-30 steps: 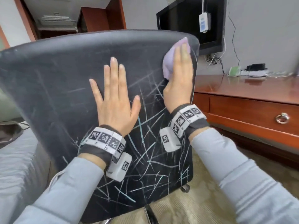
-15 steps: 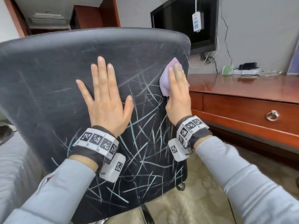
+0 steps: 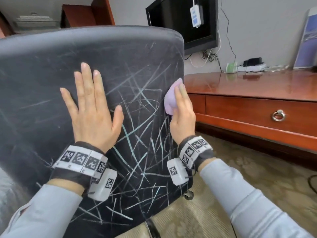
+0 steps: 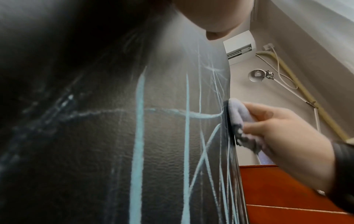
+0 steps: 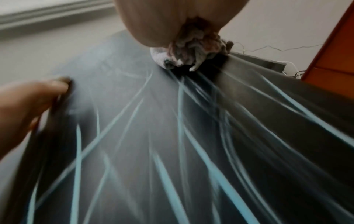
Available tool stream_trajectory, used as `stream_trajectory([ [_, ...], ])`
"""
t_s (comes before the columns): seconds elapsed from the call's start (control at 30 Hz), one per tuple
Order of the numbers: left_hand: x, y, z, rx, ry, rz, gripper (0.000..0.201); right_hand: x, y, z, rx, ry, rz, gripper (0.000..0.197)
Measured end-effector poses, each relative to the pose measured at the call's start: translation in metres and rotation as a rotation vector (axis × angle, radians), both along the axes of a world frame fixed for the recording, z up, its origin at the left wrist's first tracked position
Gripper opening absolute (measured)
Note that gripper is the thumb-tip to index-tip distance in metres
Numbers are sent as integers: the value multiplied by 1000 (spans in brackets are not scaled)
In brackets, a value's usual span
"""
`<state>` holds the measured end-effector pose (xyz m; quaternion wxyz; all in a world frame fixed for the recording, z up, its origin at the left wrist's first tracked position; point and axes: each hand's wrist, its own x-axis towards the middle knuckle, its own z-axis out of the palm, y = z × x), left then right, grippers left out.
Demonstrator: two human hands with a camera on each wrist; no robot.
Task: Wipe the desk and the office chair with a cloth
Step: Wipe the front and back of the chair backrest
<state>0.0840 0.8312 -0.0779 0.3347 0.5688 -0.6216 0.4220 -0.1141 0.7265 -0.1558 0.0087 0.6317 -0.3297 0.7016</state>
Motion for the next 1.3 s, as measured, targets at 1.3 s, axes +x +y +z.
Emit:
stream_trajectory([
  [1.3, 30, 15, -3, -73, 91, -5, 87, 21, 19, 136, -208, -204, -116, 65],
])
